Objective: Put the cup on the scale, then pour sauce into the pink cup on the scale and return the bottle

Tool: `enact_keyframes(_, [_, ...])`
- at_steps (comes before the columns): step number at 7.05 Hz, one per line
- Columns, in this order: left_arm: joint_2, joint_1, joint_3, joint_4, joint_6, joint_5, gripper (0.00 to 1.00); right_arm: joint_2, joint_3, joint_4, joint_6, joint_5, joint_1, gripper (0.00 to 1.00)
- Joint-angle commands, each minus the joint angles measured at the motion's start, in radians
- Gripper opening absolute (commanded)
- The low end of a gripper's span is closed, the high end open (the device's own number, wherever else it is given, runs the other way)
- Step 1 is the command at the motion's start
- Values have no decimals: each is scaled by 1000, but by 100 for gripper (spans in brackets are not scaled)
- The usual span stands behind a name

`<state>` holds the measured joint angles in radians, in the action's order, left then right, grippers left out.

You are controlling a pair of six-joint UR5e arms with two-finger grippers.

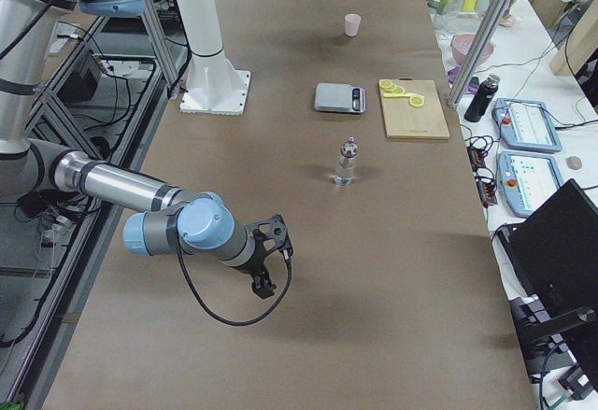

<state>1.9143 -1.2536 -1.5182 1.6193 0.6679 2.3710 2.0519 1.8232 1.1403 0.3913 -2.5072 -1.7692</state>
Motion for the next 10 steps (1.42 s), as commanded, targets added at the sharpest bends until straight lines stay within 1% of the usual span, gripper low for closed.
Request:
enact_keyframes(1, [19, 26, 42, 10, 1, 2, 97, -2, -121, -190, 47, -65, 2, 100])
enact_keyframes(2, [16, 46, 41, 10, 7, 4, 97, -16, -221, -335, 37, -126, 7, 100])
enact_keyframes(3, [15, 71, 39, 11, 62, 2, 93, -44, -263, -391, 38, -169, 10, 100])
enact_keyframes(4, [8, 85, 39, 22, 68, 1, 93, -64, -266, -433, 35, -233, 16, 100])
enact_keyframes(5, [-10, 91, 47, 75, 68, 1, 93, -122, -271, -423, 32, -264, 25, 100])
enact_keyframes(6, [-20, 95, 62, 127, 67, -6, 90, -169, -275, -415, -42, -265, 65, 100])
enact_keyframes(7, [-23, 115, 70, 167, 71, -25, 90, -182, -275, -424, -76, -256, 121, 100])
enact_keyframes(8, [-24, 123, 62, 168, 79, -27, 90, -182, -277, -435, -74, -262, 163, 100])
enact_keyframes(9, [-24, 135, 58, 169, 105, -27, 89, -187, -277, -497, -77, -260, 218, 100])
enact_keyframes(10, [-24, 149, 53, 171, 108, -27, 88, -220, -277, -513, -78, -248, 258, 100])
